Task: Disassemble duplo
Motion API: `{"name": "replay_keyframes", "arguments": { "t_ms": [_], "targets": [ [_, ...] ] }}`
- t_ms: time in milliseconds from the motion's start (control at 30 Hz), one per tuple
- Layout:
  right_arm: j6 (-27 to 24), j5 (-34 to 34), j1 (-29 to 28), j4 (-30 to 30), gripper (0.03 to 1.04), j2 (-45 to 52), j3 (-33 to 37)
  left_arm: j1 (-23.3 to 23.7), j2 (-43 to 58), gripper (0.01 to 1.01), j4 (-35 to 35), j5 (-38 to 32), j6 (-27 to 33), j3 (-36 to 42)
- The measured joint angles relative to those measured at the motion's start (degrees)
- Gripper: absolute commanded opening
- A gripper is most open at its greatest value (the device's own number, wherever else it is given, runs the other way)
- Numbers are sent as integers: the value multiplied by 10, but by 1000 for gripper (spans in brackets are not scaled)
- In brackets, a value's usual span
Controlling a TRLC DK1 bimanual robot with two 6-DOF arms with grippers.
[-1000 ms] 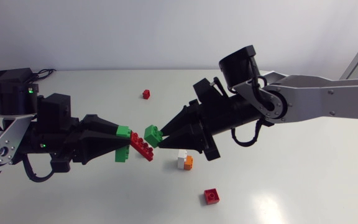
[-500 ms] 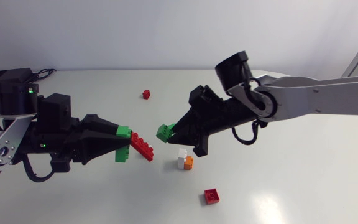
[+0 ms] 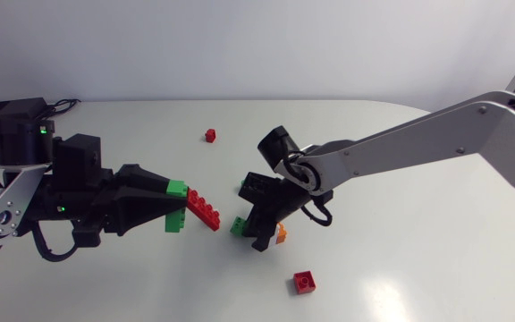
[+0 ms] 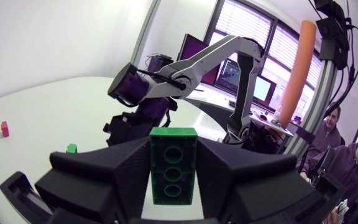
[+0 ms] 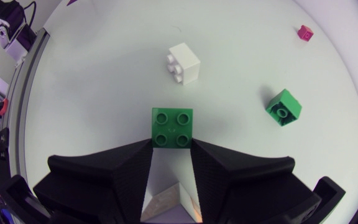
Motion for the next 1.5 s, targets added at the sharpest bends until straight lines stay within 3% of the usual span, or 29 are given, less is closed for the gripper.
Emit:
{"name": "replay_keyframes", "arguments": {
  "t_ms": [133,333,600,733,833,967,1367,1500],
  "targets": [
    [0,5,4,-3,415,9,4,0,4,341,1,-10,0,0],
    [0,5,3,-3,449,9,4,5,70,343,7,-138,-3,9],
    [0,5,3,-15,507,9,4,1,110,343,65,-344,-24,14],
    [0,5,3,-16,548,9,4,-8,137,364,72,-412,-27,20],
    [0,5,3,-17,548,9,4,-8,161,466,71,-443,-27,27],
    [0,5,3,-19,548,9,5,-8,177,466,74,-481,-29,30],
    [0,5,3,-20,551,9,6,-8,208,470,76,-493,-33,48],
    [0,5,3,-20,605,9,6,-5,208,582,76,-493,-35,49]
  ]
}}
